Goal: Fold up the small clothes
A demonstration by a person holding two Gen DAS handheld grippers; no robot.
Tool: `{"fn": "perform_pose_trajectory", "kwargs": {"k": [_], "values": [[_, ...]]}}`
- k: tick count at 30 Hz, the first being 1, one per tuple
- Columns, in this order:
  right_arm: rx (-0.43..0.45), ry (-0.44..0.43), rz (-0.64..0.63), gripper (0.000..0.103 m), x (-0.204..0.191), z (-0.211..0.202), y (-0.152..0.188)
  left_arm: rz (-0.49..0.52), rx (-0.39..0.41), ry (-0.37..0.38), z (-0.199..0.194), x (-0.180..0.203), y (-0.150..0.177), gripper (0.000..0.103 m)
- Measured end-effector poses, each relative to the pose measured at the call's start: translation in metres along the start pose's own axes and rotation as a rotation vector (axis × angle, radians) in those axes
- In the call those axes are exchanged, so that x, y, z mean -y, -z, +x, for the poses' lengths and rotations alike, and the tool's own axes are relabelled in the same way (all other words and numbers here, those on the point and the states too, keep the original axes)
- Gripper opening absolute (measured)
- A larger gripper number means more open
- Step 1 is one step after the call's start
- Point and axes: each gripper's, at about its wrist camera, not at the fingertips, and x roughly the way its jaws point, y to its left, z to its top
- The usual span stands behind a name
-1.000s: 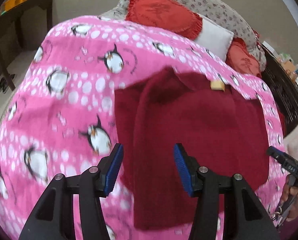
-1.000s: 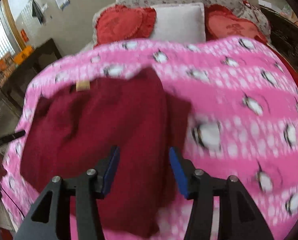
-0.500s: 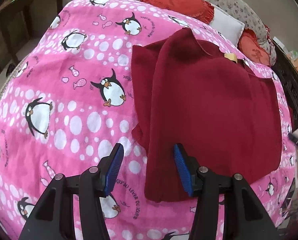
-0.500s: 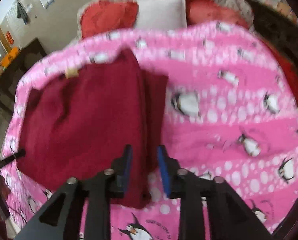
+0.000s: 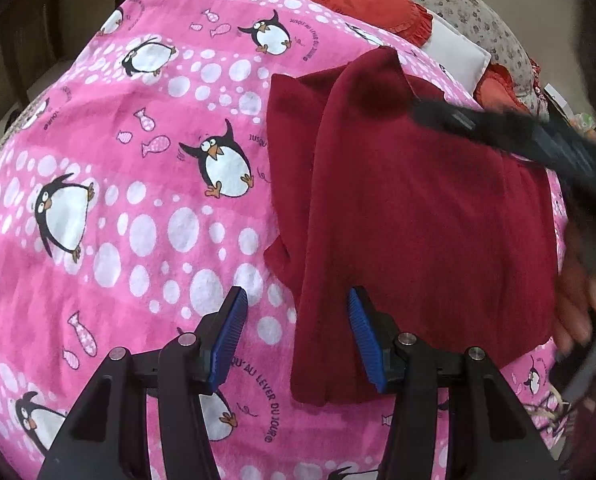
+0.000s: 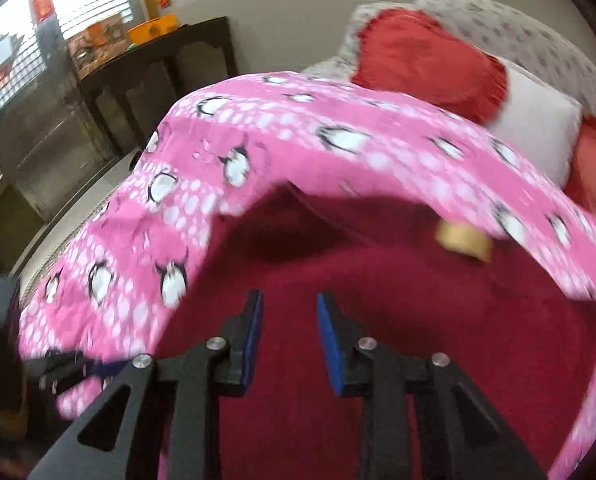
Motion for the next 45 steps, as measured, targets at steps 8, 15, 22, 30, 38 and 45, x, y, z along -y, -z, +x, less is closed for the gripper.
{"fn": "perform_pose_trajectory", "kwargs": {"k": [8, 15, 22, 30, 38, 45], "values": [[-0.077, 0.015, -0.009, 0.024, -0.02, 0.081, -0.044, -0.046, 0.023, 0.061, 0.005, -0.015, 0.006, 0.036], [-0.054, -0.048, 0.058, 0.025, -0.017, 0.056, -0.038, -0.04, 0.031, 0.067, 0.006, -0.02, 0.014, 0.037], [-0.16, -0.007, 0.062, 0.041, -0.015, 0.085, -0.032, -0.051, 0.038, 0.062, 0.007, -0.016, 0.016, 0.038], [-0.093, -0.041, 0.052, 0.059, -0.028, 0.046, -0.036, -0.049, 0.043, 0.059, 0.006, -0.011, 0.017, 0.04], [-0.153, -0.023, 0.026, 0.072, -0.049, 0.054, -0.033, -0.097, 0.061, 0.11, 0.004, -0.016, 0.021, 0.043], [-0.211, 0.025, -0.035, 0.082, -0.067, 0.102, -0.031, -0.107, 0.054, 0.13, 0.005, -0.022, 0.022, 0.044]]}}
